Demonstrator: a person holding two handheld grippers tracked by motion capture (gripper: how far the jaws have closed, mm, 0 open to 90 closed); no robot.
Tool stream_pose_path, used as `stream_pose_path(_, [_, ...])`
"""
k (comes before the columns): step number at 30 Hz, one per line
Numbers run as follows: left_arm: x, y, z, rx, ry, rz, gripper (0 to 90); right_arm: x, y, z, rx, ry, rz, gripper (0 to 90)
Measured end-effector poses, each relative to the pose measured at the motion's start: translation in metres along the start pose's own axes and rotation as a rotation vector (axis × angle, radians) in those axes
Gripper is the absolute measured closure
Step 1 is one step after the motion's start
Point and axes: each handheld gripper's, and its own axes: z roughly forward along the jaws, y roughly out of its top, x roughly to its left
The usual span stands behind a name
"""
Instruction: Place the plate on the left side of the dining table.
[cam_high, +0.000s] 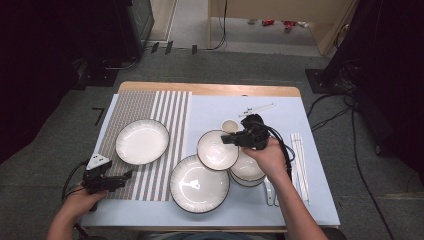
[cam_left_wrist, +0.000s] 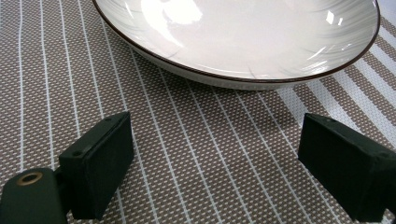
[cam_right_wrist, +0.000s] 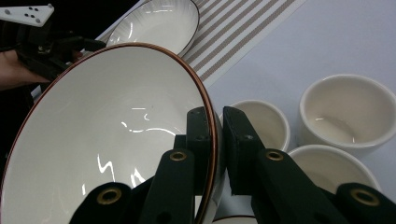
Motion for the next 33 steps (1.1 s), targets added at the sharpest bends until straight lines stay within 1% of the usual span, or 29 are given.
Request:
stream_pose_path(20, [0.0, 0.0, 0.0, -0.001, 0.0, -0.001, 10.6, 0.007, 0.003, 0.013, 0.01, 0.007, -0.007, 81.9])
stream_pose_path(33, [0.0, 0.0, 0.0, -0.001, -0.001, -0.002, 10.6, 0.013, 0.005, 0.024, 0.025, 0.028, -0.011, 82.0])
